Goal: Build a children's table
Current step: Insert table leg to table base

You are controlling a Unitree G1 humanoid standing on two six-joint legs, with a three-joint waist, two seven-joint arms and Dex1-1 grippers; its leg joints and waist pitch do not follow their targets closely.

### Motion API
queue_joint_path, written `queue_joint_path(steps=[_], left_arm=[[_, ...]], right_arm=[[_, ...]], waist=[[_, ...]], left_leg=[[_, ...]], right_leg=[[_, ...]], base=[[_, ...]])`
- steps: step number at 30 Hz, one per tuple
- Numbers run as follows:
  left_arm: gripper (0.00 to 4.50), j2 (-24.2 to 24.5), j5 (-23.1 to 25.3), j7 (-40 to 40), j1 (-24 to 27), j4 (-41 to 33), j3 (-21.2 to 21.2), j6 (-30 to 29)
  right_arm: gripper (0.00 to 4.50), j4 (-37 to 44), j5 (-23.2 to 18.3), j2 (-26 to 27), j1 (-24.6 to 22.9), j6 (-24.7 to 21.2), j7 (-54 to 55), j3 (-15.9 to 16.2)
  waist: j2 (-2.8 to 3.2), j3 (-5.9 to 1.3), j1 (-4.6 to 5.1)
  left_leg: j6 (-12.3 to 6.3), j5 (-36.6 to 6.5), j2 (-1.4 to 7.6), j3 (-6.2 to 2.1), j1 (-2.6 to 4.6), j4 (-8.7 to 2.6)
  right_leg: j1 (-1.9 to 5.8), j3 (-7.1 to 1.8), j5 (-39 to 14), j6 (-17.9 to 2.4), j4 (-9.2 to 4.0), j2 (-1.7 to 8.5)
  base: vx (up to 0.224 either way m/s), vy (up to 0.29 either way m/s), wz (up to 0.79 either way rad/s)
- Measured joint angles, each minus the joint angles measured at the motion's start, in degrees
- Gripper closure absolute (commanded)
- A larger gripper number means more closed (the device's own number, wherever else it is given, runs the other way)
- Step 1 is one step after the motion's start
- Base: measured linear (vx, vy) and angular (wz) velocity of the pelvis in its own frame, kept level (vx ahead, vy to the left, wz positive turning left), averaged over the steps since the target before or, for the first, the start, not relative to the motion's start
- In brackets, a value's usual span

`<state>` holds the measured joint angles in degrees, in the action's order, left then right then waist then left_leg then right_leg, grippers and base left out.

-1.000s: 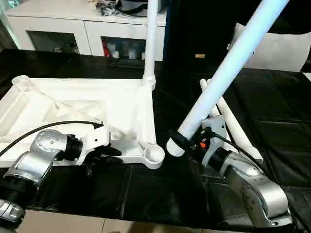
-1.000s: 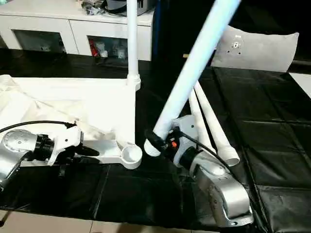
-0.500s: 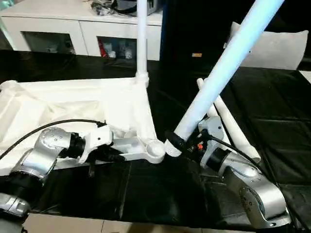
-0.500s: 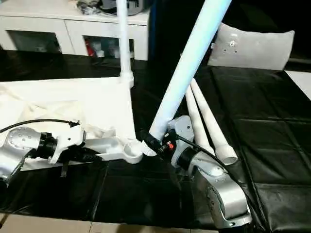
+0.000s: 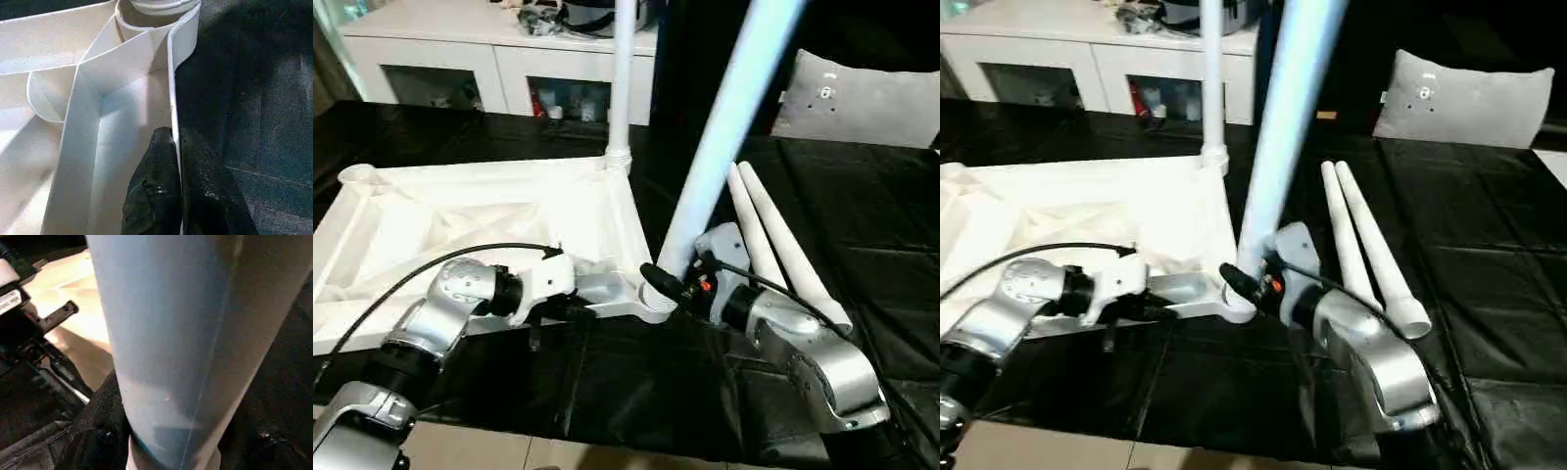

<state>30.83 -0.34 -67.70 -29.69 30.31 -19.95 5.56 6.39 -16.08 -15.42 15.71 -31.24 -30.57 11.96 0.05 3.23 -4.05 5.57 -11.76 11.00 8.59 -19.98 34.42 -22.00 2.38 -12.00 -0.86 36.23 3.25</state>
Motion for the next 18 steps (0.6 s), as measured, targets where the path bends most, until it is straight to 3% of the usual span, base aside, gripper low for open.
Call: queue_joint_path(steps=[7, 18], left_arm=[[4.50, 0.1, 0.0, -0.9, 0.2, -0.1, 0.4, 0.1], [4.50, 0.0, 0.0, -2.0, 0.5, -0.2, 0.8, 0.0]], right_arm=[[2.59, -3.1, 0.2, -0.1, 3.7, -1.0, -2.7, 1.9], [2.59, -4.4, 0.1, -0.5, 4.6, -1.8, -4.7, 1.8]], waist=[[-0.03, -0.02, 0.06], [-0.17, -0.16, 0.33]], left_leg=[[-0.03, 0.0, 0.02, 0.12, 0.00, -0.03], [-0.03, 0.0, 0.02, 0.15, 0.01, -0.04]], right_leg=[[-0.02, -0.01, 0.0, 0.1, 0.00, 0.04], [-0.02, -0.02, 0.0, 0.1, -0.01, 0.04]], base=[[0.000, 0.000, 0.00], [0.000, 0.000, 0.00]])
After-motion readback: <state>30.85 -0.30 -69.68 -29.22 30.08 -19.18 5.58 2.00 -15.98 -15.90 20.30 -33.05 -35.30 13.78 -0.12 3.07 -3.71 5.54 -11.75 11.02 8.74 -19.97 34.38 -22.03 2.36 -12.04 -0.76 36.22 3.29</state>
